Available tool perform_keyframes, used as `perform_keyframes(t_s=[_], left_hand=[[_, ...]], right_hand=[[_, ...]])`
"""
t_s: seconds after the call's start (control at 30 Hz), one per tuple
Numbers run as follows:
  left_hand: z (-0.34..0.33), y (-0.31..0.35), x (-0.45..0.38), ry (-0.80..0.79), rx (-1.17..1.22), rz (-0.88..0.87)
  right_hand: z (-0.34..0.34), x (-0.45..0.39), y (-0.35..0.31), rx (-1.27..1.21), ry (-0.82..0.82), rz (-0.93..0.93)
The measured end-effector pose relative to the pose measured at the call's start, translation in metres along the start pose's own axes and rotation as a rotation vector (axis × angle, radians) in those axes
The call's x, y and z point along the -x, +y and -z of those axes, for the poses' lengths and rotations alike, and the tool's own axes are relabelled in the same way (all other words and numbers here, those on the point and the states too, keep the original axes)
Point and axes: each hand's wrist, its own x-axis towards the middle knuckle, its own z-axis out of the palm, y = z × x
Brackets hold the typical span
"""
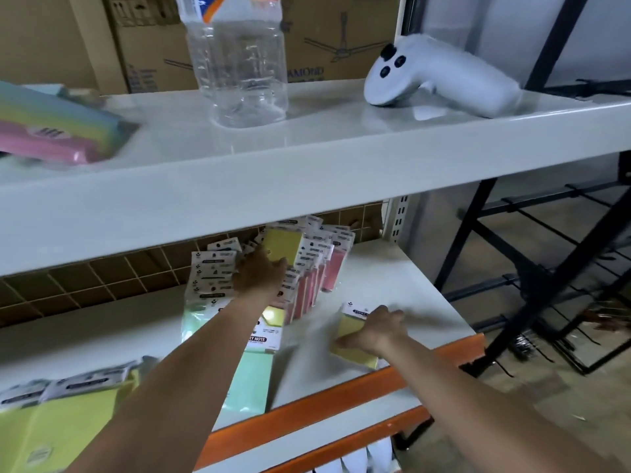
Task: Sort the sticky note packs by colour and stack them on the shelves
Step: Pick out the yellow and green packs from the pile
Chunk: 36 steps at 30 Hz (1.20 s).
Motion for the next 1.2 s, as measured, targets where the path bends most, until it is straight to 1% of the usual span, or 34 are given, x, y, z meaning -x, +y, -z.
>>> perform_keyframes(t_s=[0.17, 0.37, 0.53, 0.57, 0.67, 0.73, 0.93, 1.07, 1.13, 1.2], left_hand=[[-0.005, 0.002, -0.013, 0.009, 0.003, 0.03], [0.003, 0.01, -0.015, 0.045, 0.034, 0.093], [0.018, 0.012, -0.009, 0.085, 0.01, 0.087], [0.021, 0.011, -0.006, 0.08, 0.051, 0.078], [0.03, 0.005, 0.004, 0.019, 0.307, 0.045], [0.038, 0.001, 0.012, 0.008, 0.414, 0.061], [0.061, -0.022, 0.027, -0.036, 0.585, 0.141], [0.073, -0.035, 0.039, -0.073, 0.667, 0.162], [0.078, -0.039, 0.049, -0.089, 0.736, 0.161], [0.081, -0.042, 0.061, -0.116, 0.799, 0.173]], right_hand=[[-0.004, -0.007, 0.003, -0.095, 0.0, -0.001], [-0.01, -0.007, 0.001, -0.099, 0.053, -0.04], [-0.013, -0.004, 0.001, -0.218, 0.048, -0.067], [-0.014, -0.003, 0.001, -0.227, 0.043, -0.062], [-0.012, 0.0, 0.001, -0.309, 0.026, -0.02], [-0.008, 0.0, 0.001, -0.366, 0.046, 0.002], [-0.003, 0.011, 0.002, -0.456, 0.136, 0.051], [-0.001, 0.029, -0.008, -0.519, 0.192, 0.102], [-0.001, 0.039, -0.016, -0.602, 0.215, 0.161], [-0.001, 0.051, -0.027, -0.736, 0.2, 0.235]])
